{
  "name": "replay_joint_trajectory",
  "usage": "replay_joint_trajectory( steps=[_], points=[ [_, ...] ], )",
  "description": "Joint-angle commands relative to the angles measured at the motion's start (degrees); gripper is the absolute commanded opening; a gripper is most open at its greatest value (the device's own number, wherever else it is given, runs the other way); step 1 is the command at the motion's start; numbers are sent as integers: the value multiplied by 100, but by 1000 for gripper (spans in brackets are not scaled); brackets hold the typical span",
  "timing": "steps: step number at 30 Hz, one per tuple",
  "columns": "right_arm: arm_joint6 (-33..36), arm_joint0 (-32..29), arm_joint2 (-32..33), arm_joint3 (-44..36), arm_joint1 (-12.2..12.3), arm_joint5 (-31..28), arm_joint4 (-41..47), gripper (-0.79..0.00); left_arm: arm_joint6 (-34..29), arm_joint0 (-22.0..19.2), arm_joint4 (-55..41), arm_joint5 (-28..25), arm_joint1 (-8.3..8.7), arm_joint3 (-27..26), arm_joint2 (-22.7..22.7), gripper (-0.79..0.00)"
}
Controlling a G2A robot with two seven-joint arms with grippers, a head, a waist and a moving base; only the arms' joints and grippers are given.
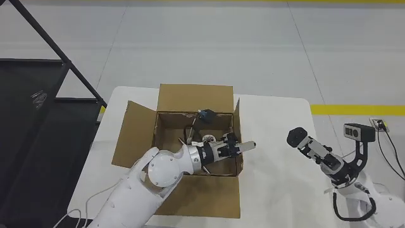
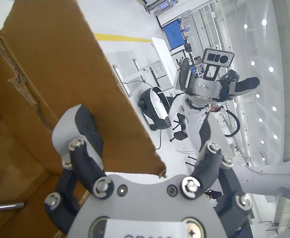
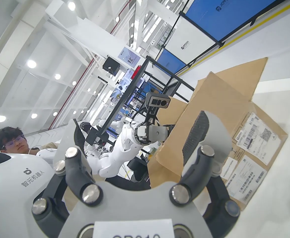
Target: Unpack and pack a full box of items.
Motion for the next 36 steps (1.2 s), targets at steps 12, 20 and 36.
replay_joint_trajectory(
  steps=[12, 20, 36],
  points=[
    [-238, -492, 687, 46, 110, -268, 468, 0, -182, -917, -386, 139, -606, 1452, 990, 0],
    [-371, -453, 677, 134, 159, -255, 432, 0, -297, -1148, -514, 155, -856, 2007, 1180, 0],
    [-861, -155, 457, 57, 243, -86, -308, 0, -374, -891, -583, 35, -785, 1507, 398, 0]
  ],
)
